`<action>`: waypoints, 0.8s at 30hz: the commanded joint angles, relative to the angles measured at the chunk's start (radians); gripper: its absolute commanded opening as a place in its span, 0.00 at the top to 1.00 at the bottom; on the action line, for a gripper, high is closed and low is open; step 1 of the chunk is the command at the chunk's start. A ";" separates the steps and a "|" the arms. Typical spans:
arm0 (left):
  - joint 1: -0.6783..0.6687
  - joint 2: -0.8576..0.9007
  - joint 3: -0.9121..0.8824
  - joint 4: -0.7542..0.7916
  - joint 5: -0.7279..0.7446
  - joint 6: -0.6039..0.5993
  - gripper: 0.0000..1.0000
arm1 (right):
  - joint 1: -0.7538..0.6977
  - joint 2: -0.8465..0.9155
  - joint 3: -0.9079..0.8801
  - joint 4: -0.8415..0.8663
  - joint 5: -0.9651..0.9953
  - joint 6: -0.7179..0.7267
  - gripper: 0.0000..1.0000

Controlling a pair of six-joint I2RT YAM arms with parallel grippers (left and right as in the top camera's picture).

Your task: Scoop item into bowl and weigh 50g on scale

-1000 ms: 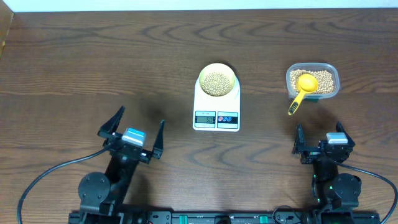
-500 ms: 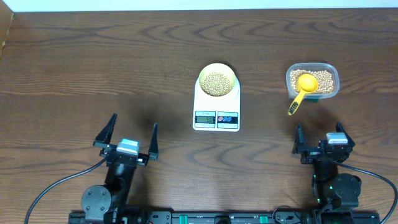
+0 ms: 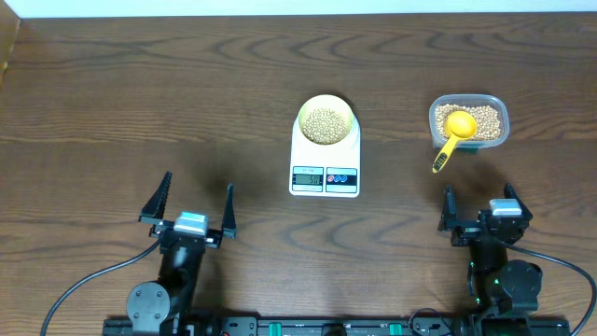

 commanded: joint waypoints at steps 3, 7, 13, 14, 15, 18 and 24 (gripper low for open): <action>0.006 -0.009 -0.061 0.066 -0.013 -0.013 0.02 | 0.008 -0.007 -0.002 -0.004 -0.002 -0.012 0.01; 0.006 -0.009 -0.087 0.095 -0.013 -0.013 0.03 | 0.008 -0.007 -0.002 -0.004 -0.002 -0.012 0.01; 0.006 -0.009 -0.106 0.122 -0.025 -0.013 0.02 | 0.008 -0.007 -0.002 -0.004 -0.002 -0.012 0.01; 0.006 -0.009 -0.111 0.131 -0.025 -0.013 0.03 | 0.008 -0.007 -0.002 -0.004 -0.002 -0.012 0.01; 0.006 -0.009 -0.116 0.139 -0.025 -0.013 0.02 | 0.008 -0.006 -0.002 -0.004 -0.002 -0.012 0.01; 0.006 -0.009 -0.141 0.178 -0.029 -0.013 0.03 | 0.008 -0.003 -0.002 -0.004 -0.002 -0.012 0.01; 0.006 -0.009 -0.153 0.195 -0.031 -0.021 0.02 | 0.008 -0.003 -0.002 -0.004 -0.002 -0.012 0.01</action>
